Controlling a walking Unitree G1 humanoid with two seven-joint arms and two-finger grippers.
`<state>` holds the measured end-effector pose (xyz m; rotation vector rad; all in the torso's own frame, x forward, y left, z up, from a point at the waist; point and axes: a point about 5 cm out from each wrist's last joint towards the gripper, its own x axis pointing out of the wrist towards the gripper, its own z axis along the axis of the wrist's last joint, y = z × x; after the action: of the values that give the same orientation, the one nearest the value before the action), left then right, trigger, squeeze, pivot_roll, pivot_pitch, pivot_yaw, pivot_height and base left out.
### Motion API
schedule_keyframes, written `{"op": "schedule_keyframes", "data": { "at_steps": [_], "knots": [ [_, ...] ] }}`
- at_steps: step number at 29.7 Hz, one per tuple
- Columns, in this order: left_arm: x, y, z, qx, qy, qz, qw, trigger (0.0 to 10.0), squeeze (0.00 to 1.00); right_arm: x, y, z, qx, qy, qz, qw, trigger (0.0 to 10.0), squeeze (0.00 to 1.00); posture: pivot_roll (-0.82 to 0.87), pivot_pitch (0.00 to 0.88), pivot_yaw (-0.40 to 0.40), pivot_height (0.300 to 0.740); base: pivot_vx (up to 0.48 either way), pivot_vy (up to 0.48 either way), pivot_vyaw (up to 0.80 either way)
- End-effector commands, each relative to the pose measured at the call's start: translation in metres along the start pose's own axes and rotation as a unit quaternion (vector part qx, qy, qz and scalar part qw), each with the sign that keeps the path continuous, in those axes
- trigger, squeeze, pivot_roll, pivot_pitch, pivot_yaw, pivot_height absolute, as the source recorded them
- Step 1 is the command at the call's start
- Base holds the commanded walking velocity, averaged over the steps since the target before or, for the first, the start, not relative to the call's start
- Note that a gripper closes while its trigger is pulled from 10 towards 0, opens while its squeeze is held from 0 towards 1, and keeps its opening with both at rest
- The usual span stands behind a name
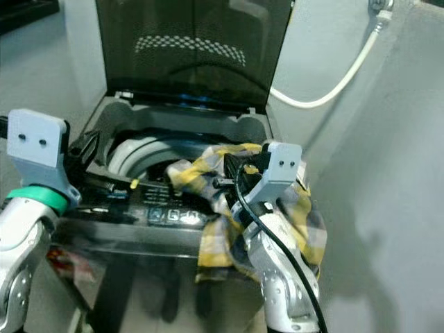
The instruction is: Clothes washing
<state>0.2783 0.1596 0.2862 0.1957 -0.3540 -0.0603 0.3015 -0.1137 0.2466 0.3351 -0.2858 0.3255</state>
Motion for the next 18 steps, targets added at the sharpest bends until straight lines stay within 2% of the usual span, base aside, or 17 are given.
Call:
{"op": "schedule_keyframes", "data": {
  "at_steps": [1,6,8,10,18],
  "knots": [
    [-0.0010,0.0012,-0.0046,-0.016,0.016,0.011,1.000,10.0,0.00,-0.0012,-0.0019,-0.0008,0.002,0.000,-0.004,1.000,10.0,0.00,0.04,0.056,-0.012,0.740,0.000,0.000,0.00],
    [-0.0021,0.0002,-0.0082,-0.022,0.029,0.009,0.999,10.0,0.00,-0.0019,-0.0019,-0.0025,-0.001,0.005,0.000,1.000,10.0,0.00,0.04,0.057,-0.015,0.740,0.000,0.000,0.00],
    [-0.0024,-0.0012,-0.0110,-0.002,0.047,-0.001,0.999,10.0,0.00,-0.0022,-0.0019,-0.0029,-0.001,0.006,0.001,1.000,10.0,0.00,0.04,0.056,-0.016,0.740,0.000,0.000,0.00],
    [-0.0024,-0.0012,-0.0110,-0.002,0.047,-0.001,0.999,10.0,0.00,-0.0022,-0.0019,-0.0029,-0.001,0.006,0.001,1.000,10.0,0.00,0.04,0.056,-0.016,0.740,0.000,0.000,0.00],
    [-0.0050,0.0011,-0.0128,-0.004,0.053,0.012,0.999,10.0,0.00,-0.0019,-0.0014,-0.0044,0.000,0.011,0.006,1.000,10.0,0.00,0.04,0.056,-0.025,0.740,0.000,-0.480,0.00]
  ]
}}
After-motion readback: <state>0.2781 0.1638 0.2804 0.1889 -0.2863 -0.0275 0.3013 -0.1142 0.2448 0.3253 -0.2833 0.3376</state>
